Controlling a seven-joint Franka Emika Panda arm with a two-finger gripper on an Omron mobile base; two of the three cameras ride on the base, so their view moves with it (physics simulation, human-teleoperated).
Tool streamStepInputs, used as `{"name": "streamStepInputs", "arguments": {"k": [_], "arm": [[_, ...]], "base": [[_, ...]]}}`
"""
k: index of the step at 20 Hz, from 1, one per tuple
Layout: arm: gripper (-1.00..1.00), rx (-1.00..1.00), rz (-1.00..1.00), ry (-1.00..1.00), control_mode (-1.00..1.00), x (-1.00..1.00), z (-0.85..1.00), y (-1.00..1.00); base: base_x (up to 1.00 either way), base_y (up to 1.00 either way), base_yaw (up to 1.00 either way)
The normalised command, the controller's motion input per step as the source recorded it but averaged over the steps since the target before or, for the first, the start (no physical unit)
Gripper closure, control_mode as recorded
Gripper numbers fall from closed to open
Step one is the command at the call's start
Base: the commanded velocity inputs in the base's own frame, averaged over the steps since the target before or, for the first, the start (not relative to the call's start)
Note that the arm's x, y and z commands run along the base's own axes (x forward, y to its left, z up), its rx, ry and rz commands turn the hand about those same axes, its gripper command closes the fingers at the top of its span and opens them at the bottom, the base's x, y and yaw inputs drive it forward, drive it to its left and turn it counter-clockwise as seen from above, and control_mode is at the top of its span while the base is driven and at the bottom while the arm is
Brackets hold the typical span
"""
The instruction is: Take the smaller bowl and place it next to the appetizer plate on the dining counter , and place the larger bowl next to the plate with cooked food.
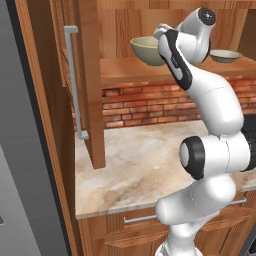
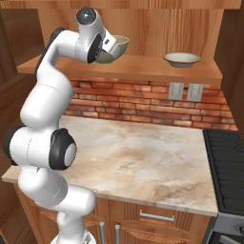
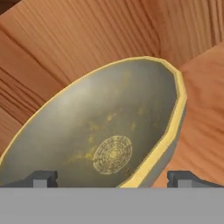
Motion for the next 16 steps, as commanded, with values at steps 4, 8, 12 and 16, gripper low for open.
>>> {"name": "streamStepInputs", "arguments": {"k": [4, 8, 12, 16], "arm": [[-1.00, 0.00, 0.00, 0.07, -1.00, 0.50, 0.00, 0.00], [-1.00, 0.00, 0.00, 0.06, -1.00, 0.39, -0.02, 0.00], [-1.00, -0.01, -0.01, 0.08, -1.00, 0.17, -0.27, 0.00], [1.00, -0.02, -0.02, 0.13, -1.00, 0.04, -0.43, 0.00]], "base": [[0.00, 0.00, 0.00], [0.00, 0.00, 0.00], [0.00, 0.00, 0.00], [0.00, 0.00, 0.00]]}}
